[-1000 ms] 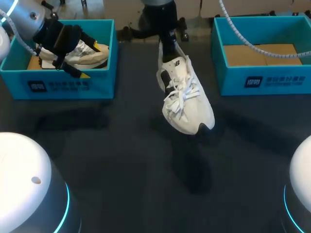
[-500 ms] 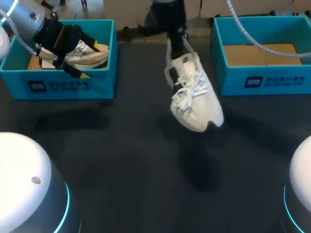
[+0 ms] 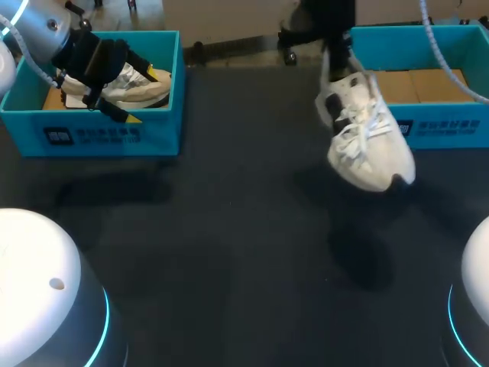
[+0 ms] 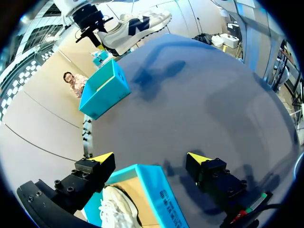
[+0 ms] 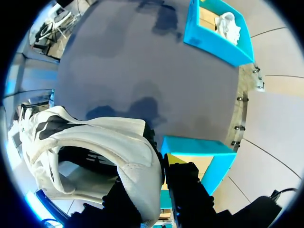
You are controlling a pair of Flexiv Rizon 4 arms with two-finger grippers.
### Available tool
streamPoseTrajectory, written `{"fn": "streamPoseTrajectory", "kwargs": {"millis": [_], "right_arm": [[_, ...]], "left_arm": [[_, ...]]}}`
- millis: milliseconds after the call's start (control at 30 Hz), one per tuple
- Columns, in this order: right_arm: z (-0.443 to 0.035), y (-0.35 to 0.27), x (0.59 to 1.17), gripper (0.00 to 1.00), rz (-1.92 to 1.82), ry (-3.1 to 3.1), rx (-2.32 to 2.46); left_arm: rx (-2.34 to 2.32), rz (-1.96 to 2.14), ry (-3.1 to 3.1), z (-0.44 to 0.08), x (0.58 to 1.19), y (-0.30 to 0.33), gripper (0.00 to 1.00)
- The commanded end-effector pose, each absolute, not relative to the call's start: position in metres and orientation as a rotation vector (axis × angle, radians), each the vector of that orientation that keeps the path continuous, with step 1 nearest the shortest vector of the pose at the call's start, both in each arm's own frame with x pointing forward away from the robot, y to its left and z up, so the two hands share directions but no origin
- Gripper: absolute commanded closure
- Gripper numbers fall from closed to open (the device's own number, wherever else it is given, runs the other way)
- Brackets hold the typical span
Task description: Take the shoe out of the shoebox, open the shoe tongue, remove and reinsert the insole, then place the shoe into the shoebox
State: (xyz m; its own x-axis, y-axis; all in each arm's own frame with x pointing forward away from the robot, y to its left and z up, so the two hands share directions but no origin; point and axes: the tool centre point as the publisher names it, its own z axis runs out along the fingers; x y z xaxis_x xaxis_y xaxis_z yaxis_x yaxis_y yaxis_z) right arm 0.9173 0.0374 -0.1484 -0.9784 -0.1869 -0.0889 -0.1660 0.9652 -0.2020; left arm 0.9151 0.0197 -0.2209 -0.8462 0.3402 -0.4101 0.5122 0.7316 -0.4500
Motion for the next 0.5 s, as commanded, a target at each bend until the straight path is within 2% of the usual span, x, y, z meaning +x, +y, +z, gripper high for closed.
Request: {"fn": "streamPoseTrajectory", "kwargs": {"millis": [33, 500], "right_arm": [[-0.145, 0.002, 0.931, 1.00, -0.240, 3.013, -0.274], [-0.148, -0.073, 0.980, 1.00, -0.288, 3.013, -0.248]], "left_arm": [[0.667, -0.809, 2.639, -0.220, 0.915, 0.020, 0.00], [0.667, -0.809, 2.639, -0.220, 0.915, 0.020, 0.00]]}}
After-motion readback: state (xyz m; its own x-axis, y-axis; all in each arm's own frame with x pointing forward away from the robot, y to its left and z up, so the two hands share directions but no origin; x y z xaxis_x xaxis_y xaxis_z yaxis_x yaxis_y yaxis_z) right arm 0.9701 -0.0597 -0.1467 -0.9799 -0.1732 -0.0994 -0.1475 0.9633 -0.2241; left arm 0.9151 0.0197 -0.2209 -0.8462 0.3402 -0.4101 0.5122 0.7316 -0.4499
